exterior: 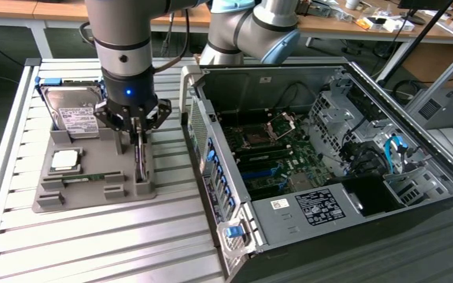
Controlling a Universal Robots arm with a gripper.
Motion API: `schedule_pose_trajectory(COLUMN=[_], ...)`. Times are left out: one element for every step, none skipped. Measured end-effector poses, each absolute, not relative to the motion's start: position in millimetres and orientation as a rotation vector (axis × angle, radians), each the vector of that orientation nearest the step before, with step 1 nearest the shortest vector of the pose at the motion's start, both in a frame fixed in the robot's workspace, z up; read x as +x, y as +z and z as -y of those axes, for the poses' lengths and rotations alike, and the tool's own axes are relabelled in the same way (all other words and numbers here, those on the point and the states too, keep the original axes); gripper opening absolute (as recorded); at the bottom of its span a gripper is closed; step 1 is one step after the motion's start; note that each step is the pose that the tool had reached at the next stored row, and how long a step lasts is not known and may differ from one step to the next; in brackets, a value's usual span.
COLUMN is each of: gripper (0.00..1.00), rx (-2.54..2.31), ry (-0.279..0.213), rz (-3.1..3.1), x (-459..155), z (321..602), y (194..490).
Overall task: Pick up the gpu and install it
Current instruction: 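Pick up the gpu and move the gpu toward the slot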
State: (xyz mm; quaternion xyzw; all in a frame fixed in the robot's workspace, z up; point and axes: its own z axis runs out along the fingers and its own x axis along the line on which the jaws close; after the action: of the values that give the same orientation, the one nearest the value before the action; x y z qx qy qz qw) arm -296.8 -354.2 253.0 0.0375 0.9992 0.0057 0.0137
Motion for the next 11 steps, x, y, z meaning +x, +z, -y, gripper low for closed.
schedule_pose_trajectory(gripper=[0.27, 0.27, 0.27, 0.27, 0.27, 0.27, 0.27, 0.27, 0.27, 0.27, 0.27], rx=[0.117, 0.117, 0.117, 0.117, 0.117, 0.117, 0.117, 0.117, 0.117, 0.117, 0.117], ry=[0.018, 0.018, 0.018, 0.018, 0.018, 0.018, 0.018, 0.018, 0.018, 0.018, 0.018], rz=[-3.112, -3.112, -3.112, -3.112, -3.112, -3.112, -3.112, -3.112, -3.112, -3.112, -3.112], x=[-296.8, -296.8, -296.8, -296.8, -296.8, -296.8, -296.8, -296.8, -296.7, -296.8, -296.8], z=[354.2, 354.2, 354.2, 354.2, 354.2, 354.2, 354.2, 354.2, 354.2, 354.2, 354.2], y=[253.3, 253.6, 253.8, 254.1, 254.3, 254.5, 254.9, 255.1, 255.4, 255.7, 255.9])
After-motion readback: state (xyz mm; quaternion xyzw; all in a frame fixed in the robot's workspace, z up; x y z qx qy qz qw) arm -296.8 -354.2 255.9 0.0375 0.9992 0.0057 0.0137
